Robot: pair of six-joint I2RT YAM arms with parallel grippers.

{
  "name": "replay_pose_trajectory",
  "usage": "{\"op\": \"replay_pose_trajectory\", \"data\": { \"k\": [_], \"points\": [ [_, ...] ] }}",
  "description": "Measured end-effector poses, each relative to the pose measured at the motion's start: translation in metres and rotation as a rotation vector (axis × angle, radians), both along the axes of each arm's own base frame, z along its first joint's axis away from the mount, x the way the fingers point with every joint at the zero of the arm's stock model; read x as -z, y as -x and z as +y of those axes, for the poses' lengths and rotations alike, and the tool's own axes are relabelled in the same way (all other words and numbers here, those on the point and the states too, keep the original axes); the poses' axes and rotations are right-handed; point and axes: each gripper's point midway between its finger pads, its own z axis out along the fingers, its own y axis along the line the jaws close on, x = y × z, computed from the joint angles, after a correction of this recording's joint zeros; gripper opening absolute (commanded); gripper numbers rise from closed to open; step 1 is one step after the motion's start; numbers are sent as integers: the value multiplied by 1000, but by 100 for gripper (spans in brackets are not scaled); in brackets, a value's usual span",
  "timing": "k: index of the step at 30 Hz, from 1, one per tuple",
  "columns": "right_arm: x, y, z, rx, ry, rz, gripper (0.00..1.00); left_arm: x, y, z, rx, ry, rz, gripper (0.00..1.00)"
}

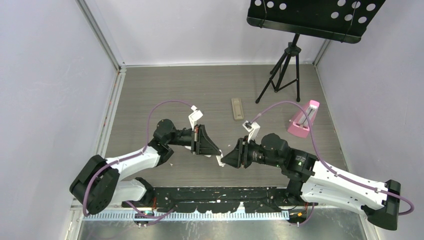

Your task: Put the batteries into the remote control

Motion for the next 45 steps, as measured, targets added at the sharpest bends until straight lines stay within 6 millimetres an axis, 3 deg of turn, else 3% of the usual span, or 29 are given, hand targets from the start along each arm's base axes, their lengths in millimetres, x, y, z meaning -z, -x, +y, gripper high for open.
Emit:
{"op": "replay_pose_trajectory", "data": {
  "k": [1, 3, 6, 10, 15, 18, 24, 31, 37, 45],
  "points": [
    [1, -5, -1, 31, 5, -3, 65, 0, -1, -1, -6, -1, 1, 0],
    [4, -16, -6, 101, 22, -1, 73, 2, -6, -4, -43, -9, 14, 0],
    [7, -30, -16, 214, 27, 4, 76, 7, -25, -8, -167, -36, 62, 0],
    [9, -46, -26, 364, -28, 49, 73, 13, -57, -7, -376, -68, 119, 0],
    [16, -63, -20, 473, -85, 125, 57, 13, -92, 2, -597, -68, 179, 0],
    [22, -70, -12, 506, -120, 153, 60, 11, -102, 5, -662, -52, 240, 0],
    [14, -82, -1, 533, -251, 147, 62, 5, -108, 8, -711, -17, 344, 0],
    [-7, -94, -3, 586, -334, 121, 52, -2, -108, 12, -726, 15, 384, 0],
    [-12, -99, -6, 623, -360, 115, 42, -3, -107, 13, -725, 23, 399, 0],
    [-12, -102, -8, 637, -360, 113, 39, -3, -105, 14, -723, 33, 420, 0]
  ]
}}
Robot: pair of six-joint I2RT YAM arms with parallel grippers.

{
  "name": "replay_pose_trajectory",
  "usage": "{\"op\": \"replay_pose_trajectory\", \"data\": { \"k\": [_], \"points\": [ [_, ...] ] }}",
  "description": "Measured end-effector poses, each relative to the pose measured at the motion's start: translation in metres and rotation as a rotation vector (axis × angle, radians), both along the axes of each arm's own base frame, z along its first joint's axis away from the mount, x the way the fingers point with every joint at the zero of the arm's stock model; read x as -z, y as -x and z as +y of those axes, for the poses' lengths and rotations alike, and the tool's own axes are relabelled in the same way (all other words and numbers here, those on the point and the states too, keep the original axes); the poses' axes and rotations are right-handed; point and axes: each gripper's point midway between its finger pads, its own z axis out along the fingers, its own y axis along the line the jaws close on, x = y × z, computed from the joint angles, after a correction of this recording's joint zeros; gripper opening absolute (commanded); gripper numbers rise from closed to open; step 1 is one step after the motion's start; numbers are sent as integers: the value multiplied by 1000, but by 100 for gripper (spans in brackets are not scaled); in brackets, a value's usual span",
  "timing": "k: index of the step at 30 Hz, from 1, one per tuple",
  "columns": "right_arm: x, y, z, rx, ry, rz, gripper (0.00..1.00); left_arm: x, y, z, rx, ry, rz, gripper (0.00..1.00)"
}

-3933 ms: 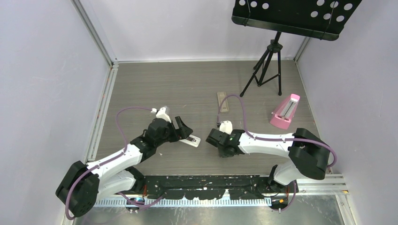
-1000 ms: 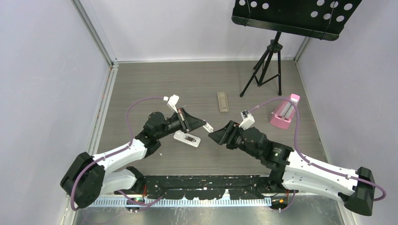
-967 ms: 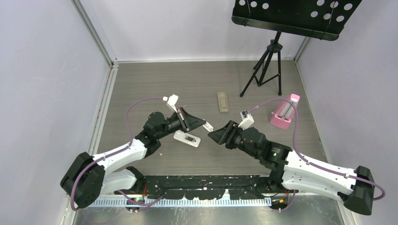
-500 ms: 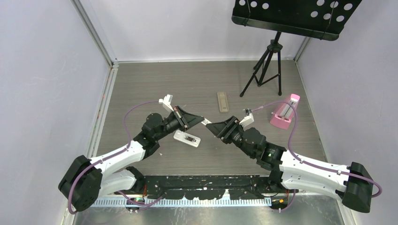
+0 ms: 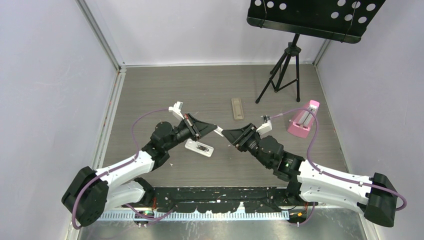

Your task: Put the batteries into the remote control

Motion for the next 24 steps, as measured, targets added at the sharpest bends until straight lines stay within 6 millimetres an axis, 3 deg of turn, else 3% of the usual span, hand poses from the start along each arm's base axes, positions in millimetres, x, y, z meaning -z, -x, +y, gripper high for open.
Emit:
{"op": "replay_pose_trajectory", "data": {
  "k": [5, 10, 13, 15, 19, 24],
  "points": [
    [1, -2, 4, -6, -6, 9, 41, 1, 1, 0, 1, 2, 0, 0],
    [2, -4, 7, -11, -7, 21, 25, 1, 1, 1, 1, 15, 10, 0],
    [3, -6, 7, -9, -9, 26, 11, -1, 1, 1, -2, 21, 2, 4],
    [1, -6, 8, -11, -15, 26, 2, 0, 0, 3, -8, 20, 5, 21],
    [-1, -4, 10, -24, -23, 30, 0, 10, 2, 5, -11, -16, 1, 59],
    [12, -5, 10, -22, 26, 85, 0, 41, 6, 22, -50, -206, -11, 84]
  ]
}}
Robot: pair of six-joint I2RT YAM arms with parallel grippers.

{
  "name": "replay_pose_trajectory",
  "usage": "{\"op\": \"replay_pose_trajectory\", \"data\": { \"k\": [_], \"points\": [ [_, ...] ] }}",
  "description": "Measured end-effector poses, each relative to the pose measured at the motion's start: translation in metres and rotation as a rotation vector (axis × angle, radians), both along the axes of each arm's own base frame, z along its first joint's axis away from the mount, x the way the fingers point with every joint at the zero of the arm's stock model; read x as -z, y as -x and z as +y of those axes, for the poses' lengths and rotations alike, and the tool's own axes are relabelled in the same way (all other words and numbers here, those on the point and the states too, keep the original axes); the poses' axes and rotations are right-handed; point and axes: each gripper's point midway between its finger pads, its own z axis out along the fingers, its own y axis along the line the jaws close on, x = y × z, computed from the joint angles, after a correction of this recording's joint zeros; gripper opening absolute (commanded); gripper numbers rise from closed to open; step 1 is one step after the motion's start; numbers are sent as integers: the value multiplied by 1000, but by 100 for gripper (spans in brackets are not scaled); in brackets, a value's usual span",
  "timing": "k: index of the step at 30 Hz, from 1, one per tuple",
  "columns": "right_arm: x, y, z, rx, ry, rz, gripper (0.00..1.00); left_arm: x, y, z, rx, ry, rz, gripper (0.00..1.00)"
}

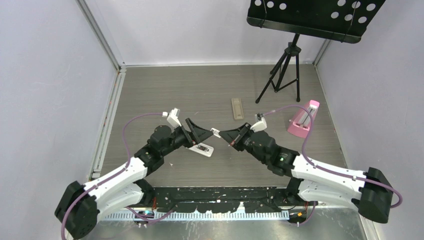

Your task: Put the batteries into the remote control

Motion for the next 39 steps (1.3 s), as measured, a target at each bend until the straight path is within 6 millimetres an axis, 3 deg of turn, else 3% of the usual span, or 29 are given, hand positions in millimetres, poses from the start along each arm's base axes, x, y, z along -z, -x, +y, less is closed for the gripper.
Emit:
{"op": "replay_pose_trajectory", "data": {
  "k": [5, 9, 13, 14, 18, 22, 28, 39],
  "points": [
    [34, -11, 18, -7, 94, 139, 0, 28, -7, 43, -144, -266, -39, 87],
    [78, -12, 34, -39, 163, 255, 0, 48, -15, 77, -229, -450, -34, 87],
    [115, -9, 43, -62, 224, 342, 0, 70, -20, 100, -264, -554, 17, 78],
    [120, -9, 45, -66, 232, 354, 0, 76, -22, 104, -269, -568, 35, 72],
    [124, -14, 60, -86, 233, 370, 0, 93, -29, 120, -281, -590, 111, 61],
    [125, -19, 74, -105, 217, 371, 0, 106, -30, 127, -274, -591, 164, 58],
    [134, -22, 83, -114, 235, 393, 1, 124, -20, 123, -211, -598, 218, 58],
    [136, -21, 82, -101, 229, 419, 0, 135, -20, 114, -155, -592, 227, 57]
  ]
}}
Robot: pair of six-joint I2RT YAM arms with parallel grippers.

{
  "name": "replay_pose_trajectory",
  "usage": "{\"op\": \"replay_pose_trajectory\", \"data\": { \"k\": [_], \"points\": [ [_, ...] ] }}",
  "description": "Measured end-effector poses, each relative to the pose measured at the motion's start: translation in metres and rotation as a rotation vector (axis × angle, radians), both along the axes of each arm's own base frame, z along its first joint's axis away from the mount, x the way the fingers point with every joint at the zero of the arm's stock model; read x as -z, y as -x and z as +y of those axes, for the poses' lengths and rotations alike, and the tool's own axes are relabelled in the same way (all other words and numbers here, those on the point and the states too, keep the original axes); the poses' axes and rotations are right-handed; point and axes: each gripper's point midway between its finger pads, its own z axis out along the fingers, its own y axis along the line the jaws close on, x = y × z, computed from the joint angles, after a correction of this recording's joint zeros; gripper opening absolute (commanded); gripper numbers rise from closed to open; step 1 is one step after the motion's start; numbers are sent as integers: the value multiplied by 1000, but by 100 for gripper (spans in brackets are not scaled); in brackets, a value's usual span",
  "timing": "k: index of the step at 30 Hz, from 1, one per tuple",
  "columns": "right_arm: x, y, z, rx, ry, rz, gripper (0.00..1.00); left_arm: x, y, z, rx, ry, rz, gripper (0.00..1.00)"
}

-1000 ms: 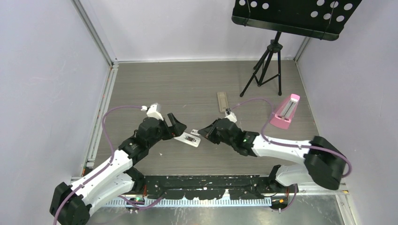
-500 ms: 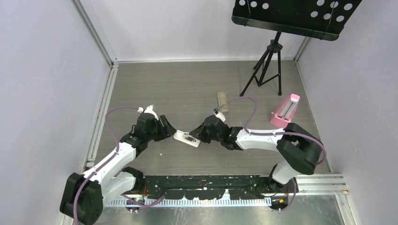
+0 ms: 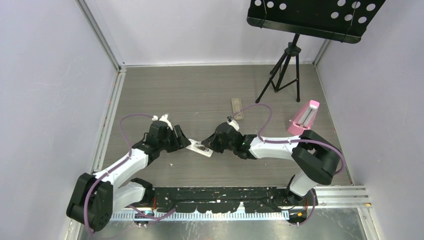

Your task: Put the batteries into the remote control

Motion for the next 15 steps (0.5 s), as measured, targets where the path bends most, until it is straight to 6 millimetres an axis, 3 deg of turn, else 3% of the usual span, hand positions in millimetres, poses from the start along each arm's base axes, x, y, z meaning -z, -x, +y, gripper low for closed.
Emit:
{"op": "replay_pose_trajectory", "data": {
  "k": [15],
  "points": [
    [17, 5, -7, 0, 53, 36, 0, 5, -3, -4, 13, 8, 8, 55]
  ]
}}
